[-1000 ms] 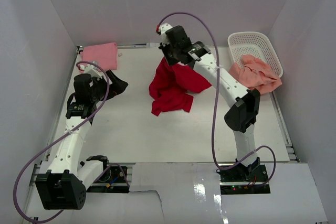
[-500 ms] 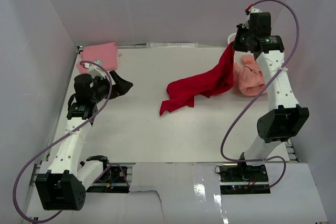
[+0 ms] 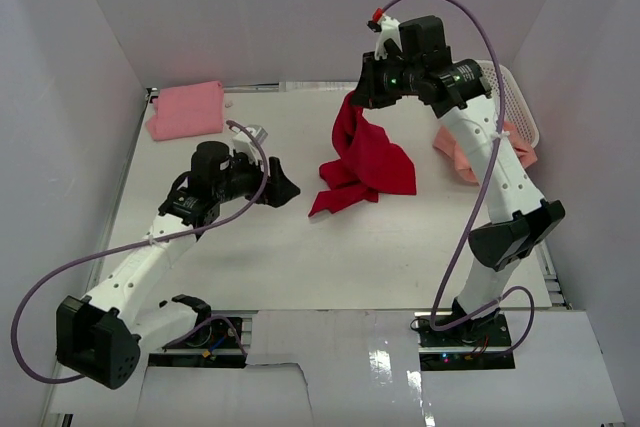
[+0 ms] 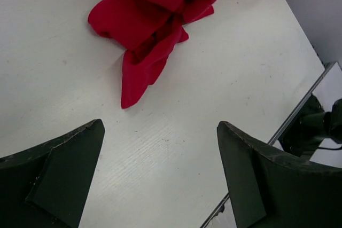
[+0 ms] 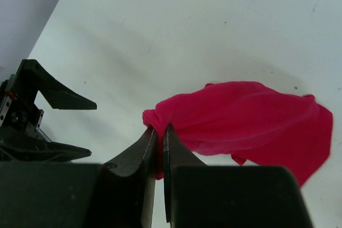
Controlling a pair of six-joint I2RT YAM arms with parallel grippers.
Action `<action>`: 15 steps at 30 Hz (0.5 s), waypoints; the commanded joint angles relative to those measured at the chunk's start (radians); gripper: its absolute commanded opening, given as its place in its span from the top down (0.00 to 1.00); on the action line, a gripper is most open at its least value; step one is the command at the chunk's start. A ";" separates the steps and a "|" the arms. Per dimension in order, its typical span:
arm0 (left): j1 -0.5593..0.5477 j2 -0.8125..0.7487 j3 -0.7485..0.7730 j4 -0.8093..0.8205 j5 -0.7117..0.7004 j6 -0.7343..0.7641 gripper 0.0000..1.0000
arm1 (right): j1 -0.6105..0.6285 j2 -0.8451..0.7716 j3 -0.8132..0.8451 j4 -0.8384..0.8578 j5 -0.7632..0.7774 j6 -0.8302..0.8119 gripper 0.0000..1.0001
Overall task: Fold and stack the t-shirts
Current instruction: Flatten out the tshirt
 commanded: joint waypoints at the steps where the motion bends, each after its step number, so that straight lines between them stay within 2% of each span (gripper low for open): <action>1: -0.051 -0.049 0.015 0.036 0.010 0.173 0.02 | -0.022 -0.072 0.097 -0.017 -0.037 0.015 0.92; 5: -0.077 0.025 0.037 0.069 0.000 0.247 0.02 | -0.022 -0.106 0.090 -0.020 -0.060 0.023 0.92; 10: -0.094 0.267 0.148 0.089 -0.023 0.293 0.12 | -0.022 -0.138 0.065 -0.006 -0.089 0.035 0.92; 11: -0.097 0.305 0.175 0.081 -0.040 0.339 0.12 | -0.022 -0.138 0.081 -0.009 -0.099 0.037 0.92; 15: -0.112 0.470 0.287 0.078 -0.054 0.369 0.11 | -0.022 -0.138 0.104 -0.031 -0.116 0.043 0.92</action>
